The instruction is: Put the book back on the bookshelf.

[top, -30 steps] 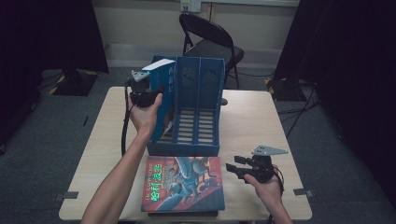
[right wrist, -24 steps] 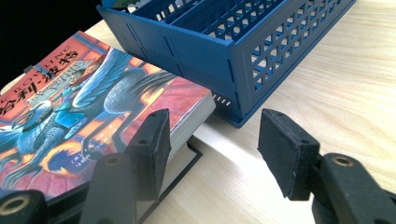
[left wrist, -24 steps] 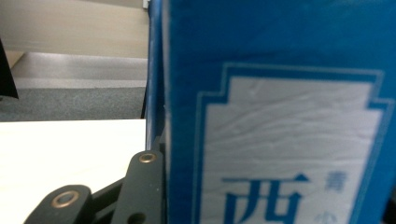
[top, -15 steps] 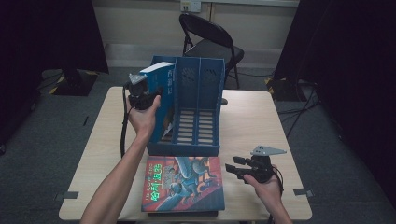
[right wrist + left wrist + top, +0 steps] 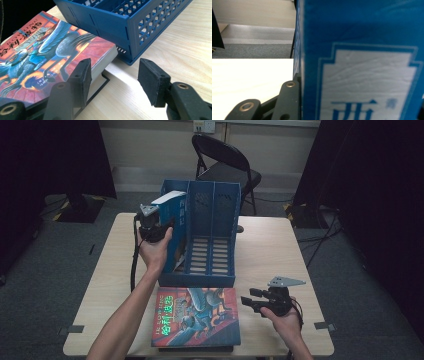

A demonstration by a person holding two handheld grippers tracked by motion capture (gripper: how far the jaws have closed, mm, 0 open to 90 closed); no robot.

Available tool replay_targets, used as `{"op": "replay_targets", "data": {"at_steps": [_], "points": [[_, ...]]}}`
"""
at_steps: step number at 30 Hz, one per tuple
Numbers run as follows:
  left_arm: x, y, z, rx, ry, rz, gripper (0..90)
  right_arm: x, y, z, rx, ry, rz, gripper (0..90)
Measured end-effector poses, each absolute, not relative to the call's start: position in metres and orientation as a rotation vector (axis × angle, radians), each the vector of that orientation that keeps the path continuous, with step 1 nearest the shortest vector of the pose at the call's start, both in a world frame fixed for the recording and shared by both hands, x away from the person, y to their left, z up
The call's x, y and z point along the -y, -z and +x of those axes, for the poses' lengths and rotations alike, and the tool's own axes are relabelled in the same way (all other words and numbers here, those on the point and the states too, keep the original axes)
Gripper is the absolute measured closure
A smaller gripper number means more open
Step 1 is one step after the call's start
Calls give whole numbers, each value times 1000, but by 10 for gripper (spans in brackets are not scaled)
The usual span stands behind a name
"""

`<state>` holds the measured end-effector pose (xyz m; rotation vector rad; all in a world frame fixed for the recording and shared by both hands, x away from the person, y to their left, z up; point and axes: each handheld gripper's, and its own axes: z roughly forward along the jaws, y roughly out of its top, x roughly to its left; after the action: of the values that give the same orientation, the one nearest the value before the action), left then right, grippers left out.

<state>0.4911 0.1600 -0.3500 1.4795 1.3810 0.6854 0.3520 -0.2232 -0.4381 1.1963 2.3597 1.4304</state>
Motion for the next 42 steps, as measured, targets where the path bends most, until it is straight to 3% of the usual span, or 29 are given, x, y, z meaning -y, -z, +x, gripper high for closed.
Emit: {"op": "replay_targets", "data": {"at_steps": [30,42], "points": [[-163,360,457,-1278,-713,1495,601,221,440,353,-2374,-1409,1190,447],[-172,351,436,-1235,-632,1529,502,220,440,353,-2372,-1400,1193,445]]}}
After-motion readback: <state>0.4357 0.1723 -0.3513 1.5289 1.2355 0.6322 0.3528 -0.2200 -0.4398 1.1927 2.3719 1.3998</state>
